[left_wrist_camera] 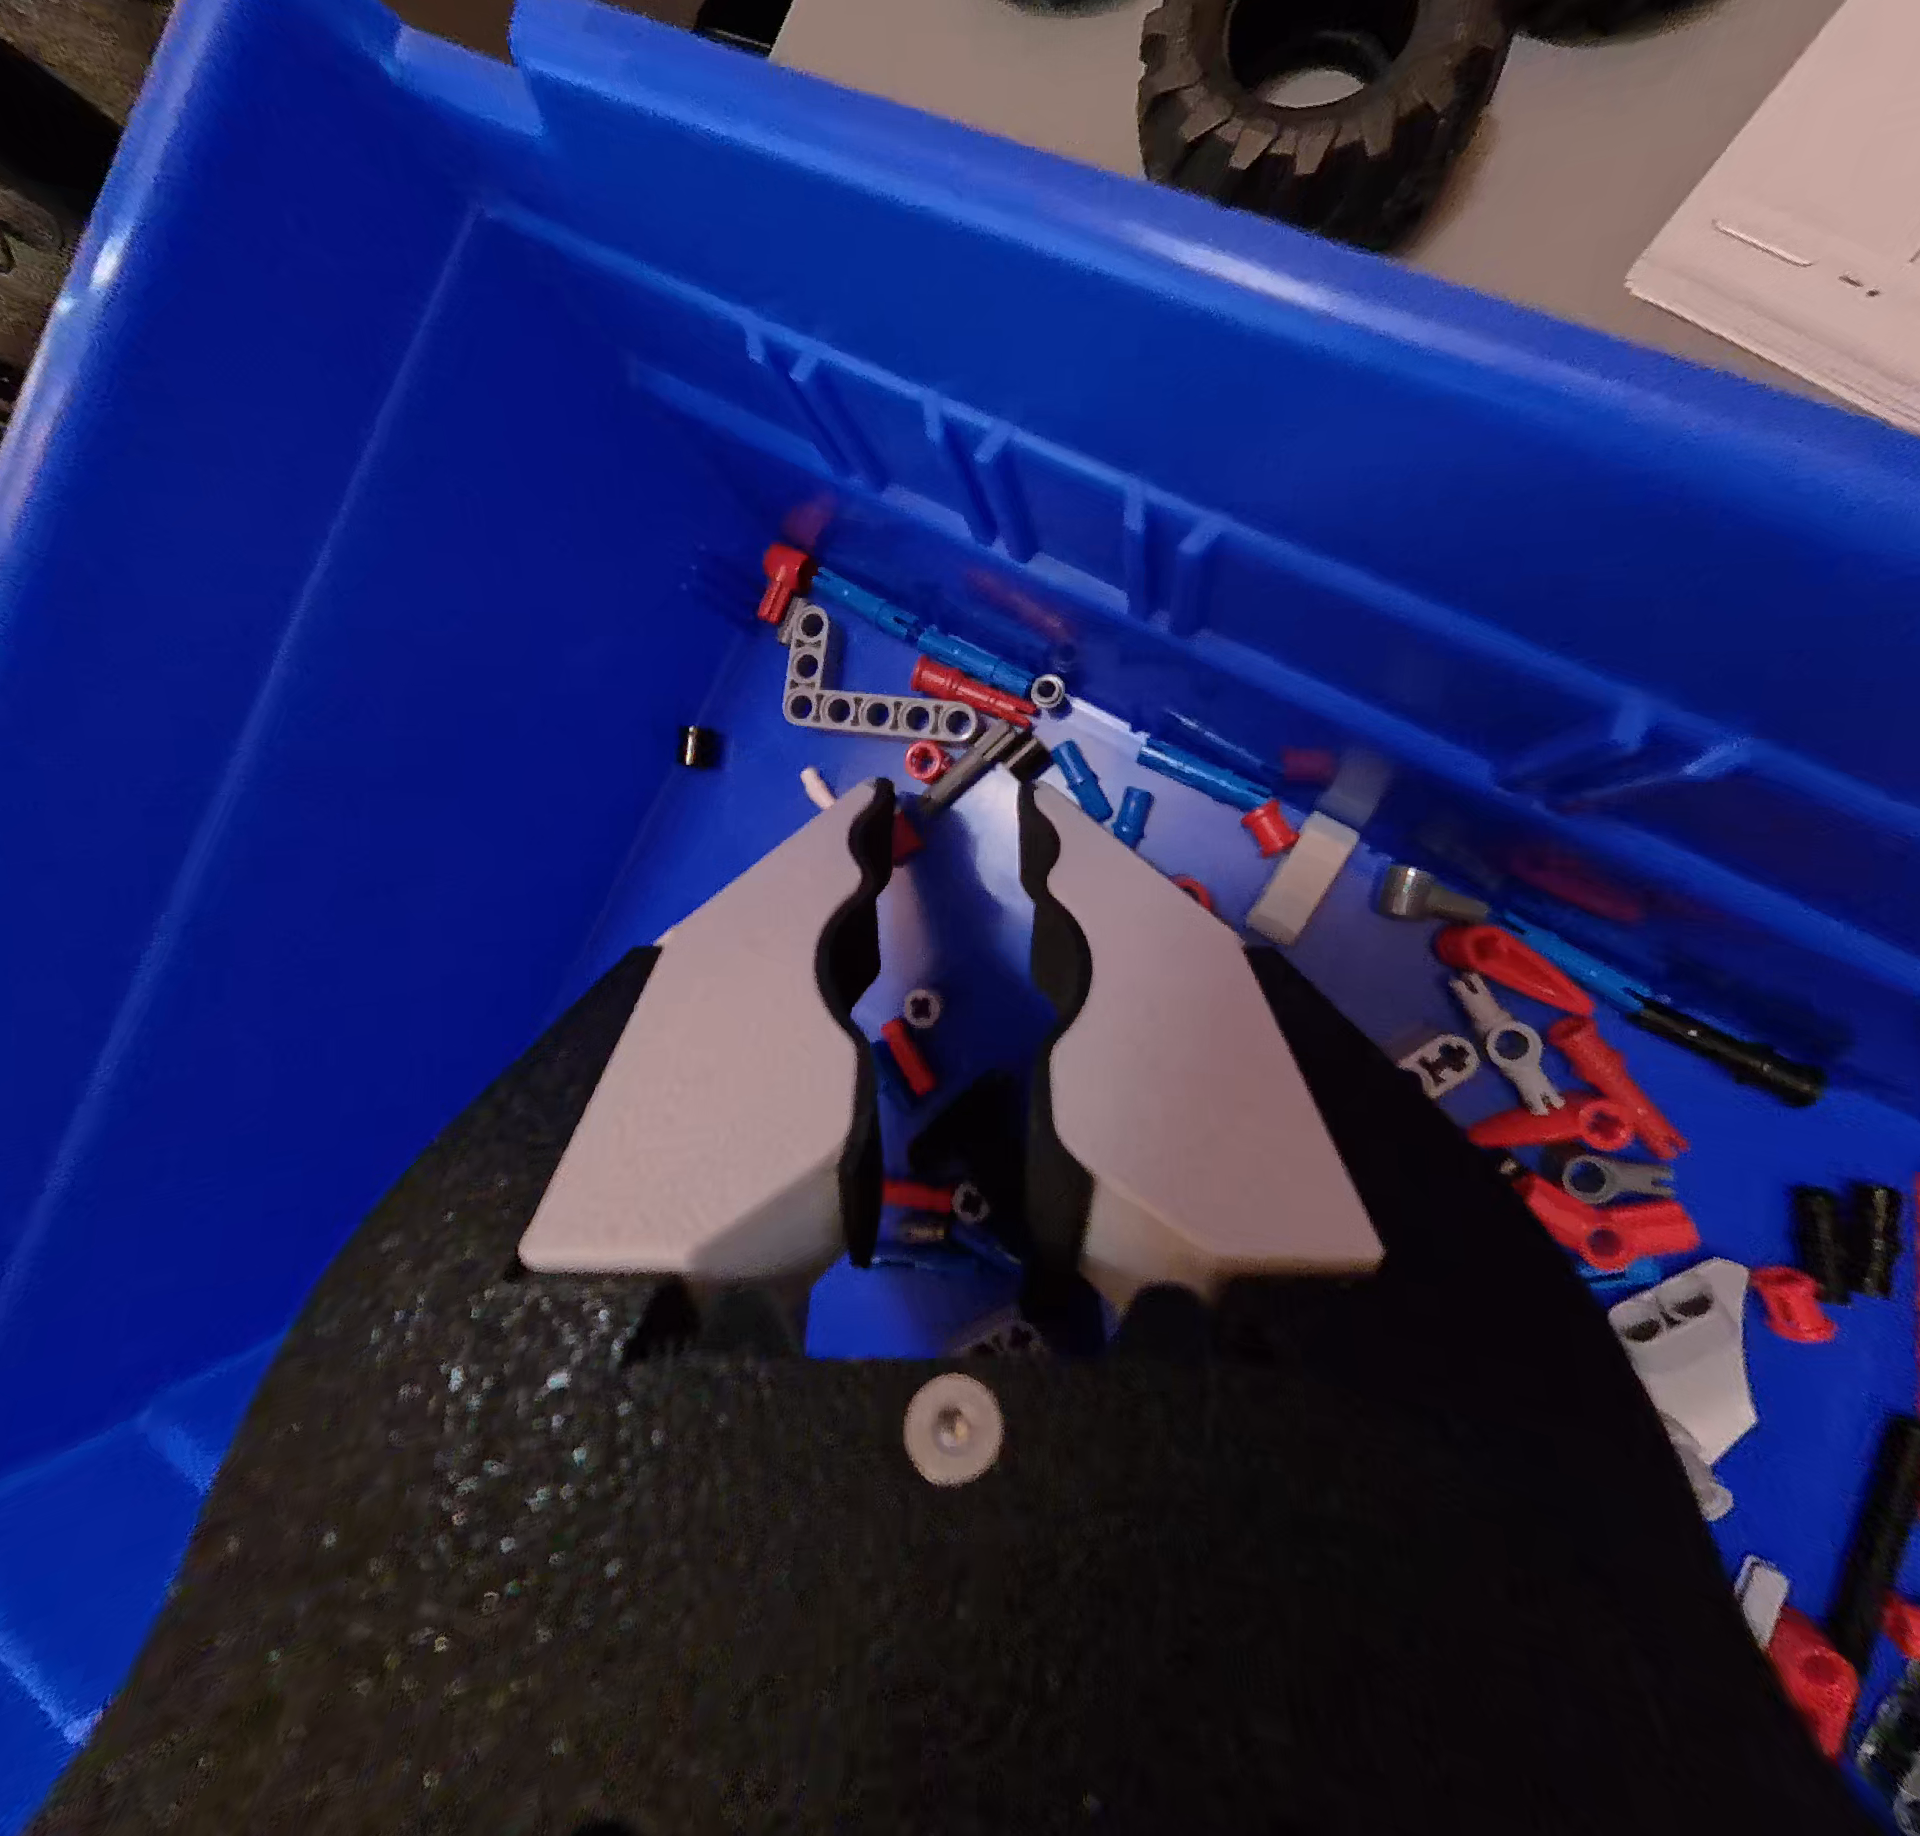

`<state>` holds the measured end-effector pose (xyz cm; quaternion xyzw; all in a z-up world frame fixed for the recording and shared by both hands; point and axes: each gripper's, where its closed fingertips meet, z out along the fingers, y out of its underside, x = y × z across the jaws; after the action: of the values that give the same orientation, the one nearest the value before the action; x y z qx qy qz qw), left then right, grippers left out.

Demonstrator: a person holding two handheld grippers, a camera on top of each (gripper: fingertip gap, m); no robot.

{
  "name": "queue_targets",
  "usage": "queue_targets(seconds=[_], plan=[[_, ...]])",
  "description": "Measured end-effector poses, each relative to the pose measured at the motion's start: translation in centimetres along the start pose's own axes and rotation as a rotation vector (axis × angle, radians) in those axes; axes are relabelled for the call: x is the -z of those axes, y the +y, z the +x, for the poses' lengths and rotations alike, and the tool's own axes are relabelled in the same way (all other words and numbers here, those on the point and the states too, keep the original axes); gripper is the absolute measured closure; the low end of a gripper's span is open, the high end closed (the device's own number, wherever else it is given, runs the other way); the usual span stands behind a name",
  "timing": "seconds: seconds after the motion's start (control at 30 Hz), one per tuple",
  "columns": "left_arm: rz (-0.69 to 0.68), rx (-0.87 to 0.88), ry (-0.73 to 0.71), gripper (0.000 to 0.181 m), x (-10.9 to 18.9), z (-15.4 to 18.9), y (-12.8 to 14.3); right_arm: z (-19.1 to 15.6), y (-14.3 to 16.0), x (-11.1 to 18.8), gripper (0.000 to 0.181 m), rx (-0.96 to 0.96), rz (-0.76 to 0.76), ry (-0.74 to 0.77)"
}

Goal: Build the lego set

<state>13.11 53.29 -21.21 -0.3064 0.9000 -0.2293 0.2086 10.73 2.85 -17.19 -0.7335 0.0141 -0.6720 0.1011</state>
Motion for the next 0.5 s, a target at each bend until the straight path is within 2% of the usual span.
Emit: queue_targets(seconds=[0.1, 0.43, 0.5], plan=[[-0.001, 0.014, 0.017, 0.165, 0.0, 0.3, 0.0, 0.0, 0.0, 0.0, 0.144, -0.003, 0.001, -0.001], [-0.023, 0.024, 0.036, 0.163, 0.3, 0.8, 0.3, -0.1, 0.0, 0.0, 0.142, -0.032, 0.016, -0.014], [-0.035, 0.028, 0.062, 0.169, 0.4, 1.3, 0.5, -0.1, 0.0, 0.0, 0.142, -0.032, 0.016, -0.016]])
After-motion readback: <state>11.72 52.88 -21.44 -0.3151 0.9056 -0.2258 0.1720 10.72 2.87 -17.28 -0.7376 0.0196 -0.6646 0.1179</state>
